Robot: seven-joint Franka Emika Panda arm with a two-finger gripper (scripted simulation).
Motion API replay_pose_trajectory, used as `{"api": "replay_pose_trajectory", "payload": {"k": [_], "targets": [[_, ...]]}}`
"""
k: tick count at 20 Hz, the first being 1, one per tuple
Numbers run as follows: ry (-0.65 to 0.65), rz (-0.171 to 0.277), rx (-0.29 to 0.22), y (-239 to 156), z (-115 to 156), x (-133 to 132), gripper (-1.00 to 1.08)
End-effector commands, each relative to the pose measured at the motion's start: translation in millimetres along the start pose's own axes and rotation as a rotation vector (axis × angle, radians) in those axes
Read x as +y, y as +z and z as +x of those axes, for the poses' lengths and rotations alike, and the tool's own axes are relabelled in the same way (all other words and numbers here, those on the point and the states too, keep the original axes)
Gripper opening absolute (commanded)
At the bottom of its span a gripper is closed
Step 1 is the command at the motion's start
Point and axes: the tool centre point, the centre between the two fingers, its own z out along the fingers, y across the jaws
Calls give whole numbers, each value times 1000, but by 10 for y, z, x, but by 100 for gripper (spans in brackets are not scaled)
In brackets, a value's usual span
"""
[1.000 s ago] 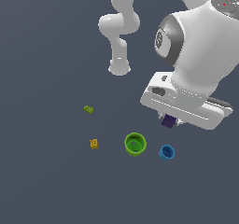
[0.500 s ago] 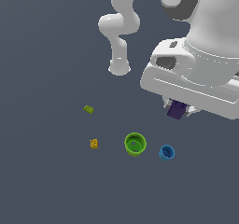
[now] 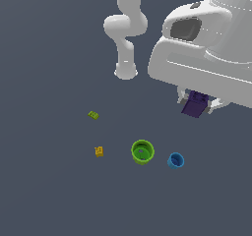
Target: Pick up a designated object from a clutter of objects.
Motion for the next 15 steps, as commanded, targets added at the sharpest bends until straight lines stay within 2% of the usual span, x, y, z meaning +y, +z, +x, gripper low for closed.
{"api": "replay_pose_trajectory", "payload": {"k": [1,15], "targets": [[0,0,0,-88,29,0,-100],[0,0,-1,-254,97,-6,-100]]}}
